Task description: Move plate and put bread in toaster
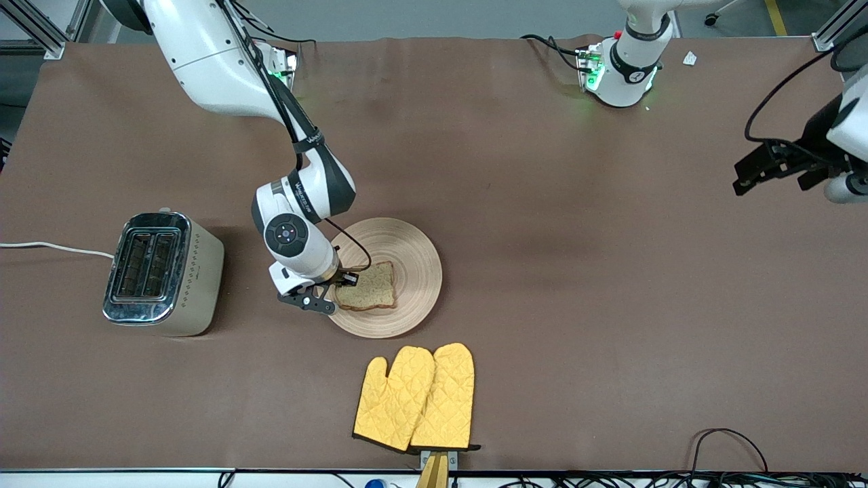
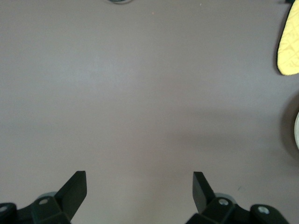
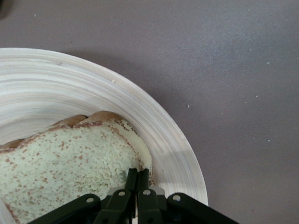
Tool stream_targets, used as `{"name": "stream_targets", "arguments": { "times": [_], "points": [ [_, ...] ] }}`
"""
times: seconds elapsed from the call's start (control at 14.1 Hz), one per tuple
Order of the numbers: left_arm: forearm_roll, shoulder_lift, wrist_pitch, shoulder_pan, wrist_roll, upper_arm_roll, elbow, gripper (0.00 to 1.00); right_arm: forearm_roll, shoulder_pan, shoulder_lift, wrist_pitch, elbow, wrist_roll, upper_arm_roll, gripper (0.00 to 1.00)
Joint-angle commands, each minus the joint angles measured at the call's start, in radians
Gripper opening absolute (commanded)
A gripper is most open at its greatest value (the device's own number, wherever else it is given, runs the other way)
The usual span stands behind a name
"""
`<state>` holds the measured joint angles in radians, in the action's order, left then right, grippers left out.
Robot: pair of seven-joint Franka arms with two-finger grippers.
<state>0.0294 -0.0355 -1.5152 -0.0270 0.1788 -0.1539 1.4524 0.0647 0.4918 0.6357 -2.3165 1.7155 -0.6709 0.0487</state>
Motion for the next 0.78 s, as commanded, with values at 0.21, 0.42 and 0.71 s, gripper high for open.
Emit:
{"name": "stream_targets", "arguments": {
  "times": [0.21, 0.42, 0.71],
  "points": [
    [0.003, 0.121, -0.023, 0.081, -0.01, 0.097, 0.166, 1.0, -0.008, -0.01, -0.024, 0.116, -0.04, -0.016, 0.003, 0.0],
    [0.0, 0.115, -0.026, 0.073, -0.008, 0.096, 0.161, 1.0, -0.016, -0.001, -0.057, 0.286, -0.134, -0.015, 0.043, 0.0],
    [-0.003, 0.109, -0.026, 0.073, -0.008, 0.094, 0.161, 1.0, -0.124, 0.001, -0.077, 0.526, -0.267, -0.015, 0.046, 0.0]
  ]
}}
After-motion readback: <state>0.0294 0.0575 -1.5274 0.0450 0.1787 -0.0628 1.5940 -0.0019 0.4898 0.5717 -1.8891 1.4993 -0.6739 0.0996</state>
